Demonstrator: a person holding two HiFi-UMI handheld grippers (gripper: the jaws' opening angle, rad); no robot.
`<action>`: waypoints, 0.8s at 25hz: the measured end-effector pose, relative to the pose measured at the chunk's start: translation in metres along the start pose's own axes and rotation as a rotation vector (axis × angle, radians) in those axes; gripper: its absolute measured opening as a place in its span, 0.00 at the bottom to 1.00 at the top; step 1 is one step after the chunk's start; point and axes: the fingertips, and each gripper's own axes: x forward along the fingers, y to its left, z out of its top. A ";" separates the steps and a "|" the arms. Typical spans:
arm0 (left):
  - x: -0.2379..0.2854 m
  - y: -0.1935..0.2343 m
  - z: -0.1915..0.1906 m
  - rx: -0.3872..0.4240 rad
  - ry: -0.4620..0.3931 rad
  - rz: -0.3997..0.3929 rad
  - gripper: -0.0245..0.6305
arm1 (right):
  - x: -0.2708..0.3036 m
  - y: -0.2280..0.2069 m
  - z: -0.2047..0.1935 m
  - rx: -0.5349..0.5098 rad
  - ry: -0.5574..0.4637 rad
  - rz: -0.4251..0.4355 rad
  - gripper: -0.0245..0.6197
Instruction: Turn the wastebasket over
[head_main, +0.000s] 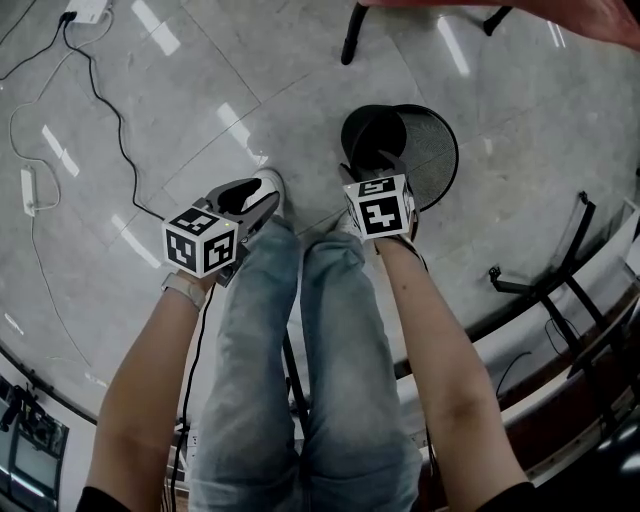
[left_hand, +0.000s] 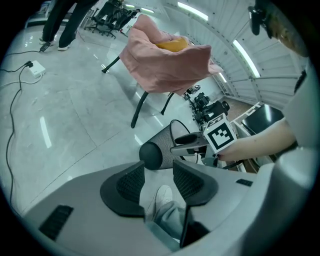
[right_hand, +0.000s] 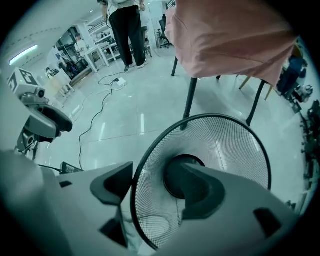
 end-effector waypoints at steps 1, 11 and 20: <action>0.002 -0.003 0.002 0.001 -0.004 -0.003 0.32 | -0.002 -0.001 0.001 0.001 -0.011 0.013 0.48; -0.023 -0.092 0.059 0.096 -0.076 -0.093 0.22 | -0.130 -0.018 0.043 0.120 -0.316 0.187 0.48; -0.100 -0.251 0.156 0.219 -0.222 -0.256 0.06 | -0.338 -0.040 0.091 0.283 -0.639 0.202 0.05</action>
